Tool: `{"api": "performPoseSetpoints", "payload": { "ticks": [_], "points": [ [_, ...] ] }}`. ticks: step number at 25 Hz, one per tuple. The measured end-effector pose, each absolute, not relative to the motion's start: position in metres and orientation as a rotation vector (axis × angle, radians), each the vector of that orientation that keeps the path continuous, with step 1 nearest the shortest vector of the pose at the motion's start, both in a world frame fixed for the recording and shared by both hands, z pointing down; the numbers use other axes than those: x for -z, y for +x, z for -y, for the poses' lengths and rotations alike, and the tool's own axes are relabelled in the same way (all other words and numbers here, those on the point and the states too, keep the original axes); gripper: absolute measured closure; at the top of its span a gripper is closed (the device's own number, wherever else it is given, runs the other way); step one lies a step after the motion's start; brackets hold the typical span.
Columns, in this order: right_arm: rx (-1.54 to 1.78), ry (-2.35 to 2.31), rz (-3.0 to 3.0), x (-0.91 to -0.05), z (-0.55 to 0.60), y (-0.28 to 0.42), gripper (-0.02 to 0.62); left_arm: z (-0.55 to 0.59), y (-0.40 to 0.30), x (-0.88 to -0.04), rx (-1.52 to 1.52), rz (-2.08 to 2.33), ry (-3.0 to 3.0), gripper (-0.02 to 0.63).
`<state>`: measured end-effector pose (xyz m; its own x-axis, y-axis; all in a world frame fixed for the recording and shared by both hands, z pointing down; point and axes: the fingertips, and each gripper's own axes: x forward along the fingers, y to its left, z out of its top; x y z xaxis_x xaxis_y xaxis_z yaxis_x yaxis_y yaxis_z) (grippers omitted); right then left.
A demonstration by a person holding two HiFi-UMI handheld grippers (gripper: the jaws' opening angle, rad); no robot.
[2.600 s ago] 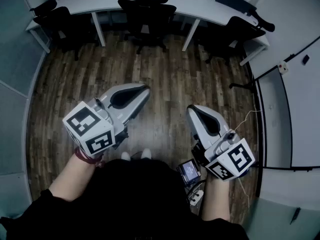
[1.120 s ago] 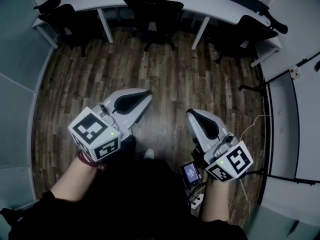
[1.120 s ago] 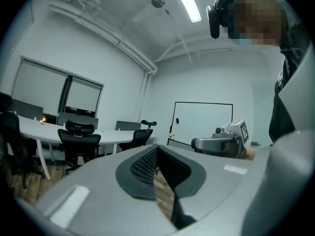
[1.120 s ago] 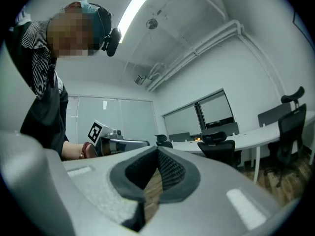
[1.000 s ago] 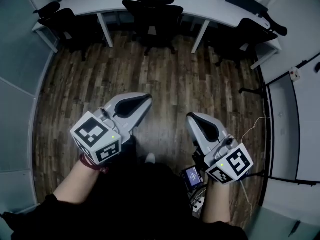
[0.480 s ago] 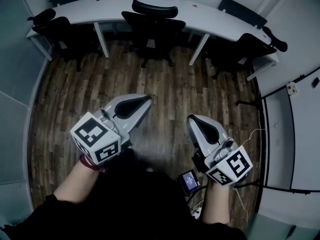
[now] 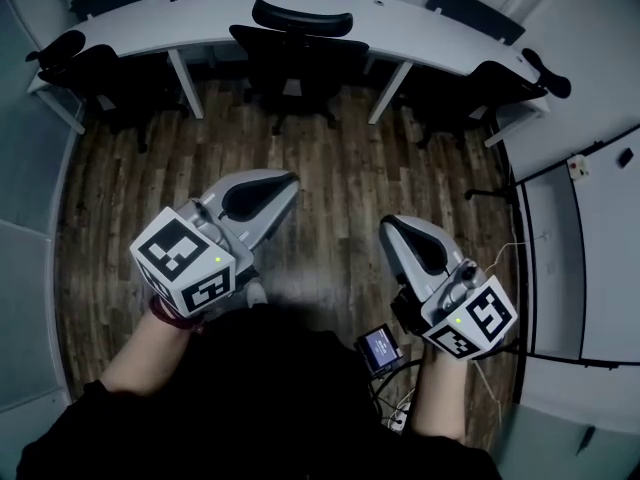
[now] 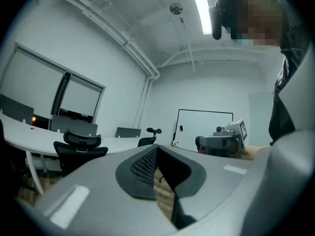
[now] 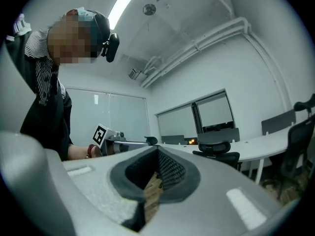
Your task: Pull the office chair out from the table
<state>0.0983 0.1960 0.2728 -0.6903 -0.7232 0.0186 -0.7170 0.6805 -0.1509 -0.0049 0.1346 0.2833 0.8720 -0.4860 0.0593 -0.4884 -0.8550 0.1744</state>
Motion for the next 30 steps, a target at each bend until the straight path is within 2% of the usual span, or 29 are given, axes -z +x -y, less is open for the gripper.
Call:
{"api": "performPoseSetpoints", "payload": {
  "ticks": [13,30],
  "points": [
    [0.227,-1.282,-2.835,-0.281,-0.159,0.046,0.594,-0.082,-0.054,-0.295,0.036,0.653,2.848,0.604],
    [0.240,-1.189,-2.874,-0.285,-0.049,0.033,0.594,0.011,-0.069,-0.295,0.013,0.723,2.868,0.604]
  ]
}}
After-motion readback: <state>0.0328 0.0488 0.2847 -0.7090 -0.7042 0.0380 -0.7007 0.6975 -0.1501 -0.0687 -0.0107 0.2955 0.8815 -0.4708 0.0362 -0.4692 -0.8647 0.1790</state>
